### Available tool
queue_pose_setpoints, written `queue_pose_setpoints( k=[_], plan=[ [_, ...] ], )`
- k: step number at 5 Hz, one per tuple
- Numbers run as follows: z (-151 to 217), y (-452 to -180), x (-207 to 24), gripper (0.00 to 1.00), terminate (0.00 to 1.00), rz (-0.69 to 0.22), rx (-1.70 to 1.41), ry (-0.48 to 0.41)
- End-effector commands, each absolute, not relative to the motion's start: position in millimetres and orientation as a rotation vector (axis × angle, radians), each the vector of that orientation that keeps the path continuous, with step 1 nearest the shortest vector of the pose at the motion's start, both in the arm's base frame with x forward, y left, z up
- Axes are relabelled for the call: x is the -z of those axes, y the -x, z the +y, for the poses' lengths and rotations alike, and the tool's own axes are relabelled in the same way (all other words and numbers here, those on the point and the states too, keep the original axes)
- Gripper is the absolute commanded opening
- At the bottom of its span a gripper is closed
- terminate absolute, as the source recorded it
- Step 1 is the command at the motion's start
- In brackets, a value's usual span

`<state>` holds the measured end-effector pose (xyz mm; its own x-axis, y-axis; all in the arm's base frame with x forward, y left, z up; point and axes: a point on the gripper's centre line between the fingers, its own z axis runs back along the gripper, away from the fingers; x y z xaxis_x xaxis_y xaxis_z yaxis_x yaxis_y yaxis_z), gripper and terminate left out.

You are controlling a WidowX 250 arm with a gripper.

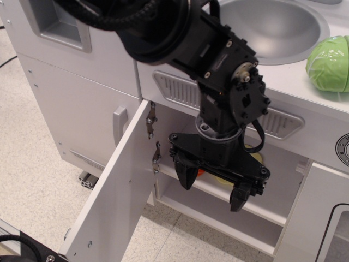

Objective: Close cabinet

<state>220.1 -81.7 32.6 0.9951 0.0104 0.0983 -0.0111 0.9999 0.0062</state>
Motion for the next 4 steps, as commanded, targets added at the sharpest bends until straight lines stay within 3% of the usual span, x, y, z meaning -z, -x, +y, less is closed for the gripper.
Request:
queue_pose_setpoints(
  k=[1, 2, 4],
  plan=[
    [-81.7, -220.1, -32.6, 1.0, 0.0, -0.098, -0.011, -0.007],
    [-50.8, -221.5, -45.9, 1.0, 0.0, -0.107, 0.013, 0.029],
    [22.8, -208.1, -60.6, 1.0, 0.0, -0.145, 0.058, -0.055]
  ],
)
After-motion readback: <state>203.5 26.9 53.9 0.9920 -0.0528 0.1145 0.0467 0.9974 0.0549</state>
